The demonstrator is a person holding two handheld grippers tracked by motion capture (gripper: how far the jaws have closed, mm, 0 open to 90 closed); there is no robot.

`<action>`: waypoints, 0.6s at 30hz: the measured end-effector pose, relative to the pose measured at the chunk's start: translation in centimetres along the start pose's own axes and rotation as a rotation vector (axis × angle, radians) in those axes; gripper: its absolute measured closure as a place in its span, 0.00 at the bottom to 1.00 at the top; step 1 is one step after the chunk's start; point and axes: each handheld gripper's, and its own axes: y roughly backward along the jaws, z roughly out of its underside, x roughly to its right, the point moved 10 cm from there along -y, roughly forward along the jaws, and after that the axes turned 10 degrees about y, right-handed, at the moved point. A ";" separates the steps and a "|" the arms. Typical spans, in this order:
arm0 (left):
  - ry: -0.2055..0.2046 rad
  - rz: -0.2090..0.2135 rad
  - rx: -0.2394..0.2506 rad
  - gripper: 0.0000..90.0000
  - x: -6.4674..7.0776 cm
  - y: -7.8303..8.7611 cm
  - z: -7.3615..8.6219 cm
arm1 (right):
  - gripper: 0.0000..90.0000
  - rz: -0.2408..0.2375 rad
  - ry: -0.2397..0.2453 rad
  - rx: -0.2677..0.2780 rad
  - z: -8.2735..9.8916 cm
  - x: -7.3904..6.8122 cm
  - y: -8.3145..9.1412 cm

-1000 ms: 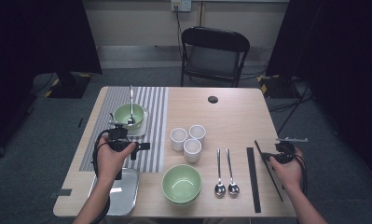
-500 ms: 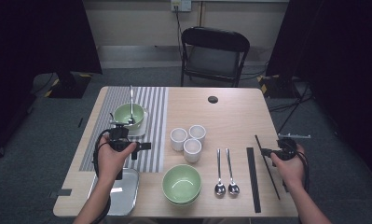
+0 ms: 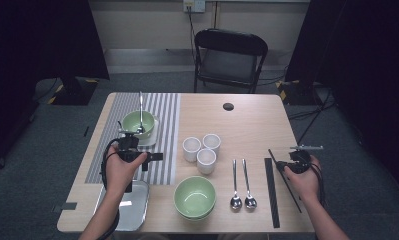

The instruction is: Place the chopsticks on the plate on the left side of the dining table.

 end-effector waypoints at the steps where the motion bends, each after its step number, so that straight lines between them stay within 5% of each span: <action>1: 0.000 0.001 0.001 0.39 0.0 0.0 0.0 | 0.92 0.003 0.016 -0.004 -0.1 -0.1 -0.1; 7: -0.008 0.005 -0.005 0.39 0.2 0.0 0.1 | 0.96 0.055 0.088 -0.048 -0.3 -0.2 -0.2; 18: 0.003 0.000 0.003 0.39 -0.1 0.4 0.0 | 0.97 0.022 -0.017 -0.023 -0.5 0.3 -0.1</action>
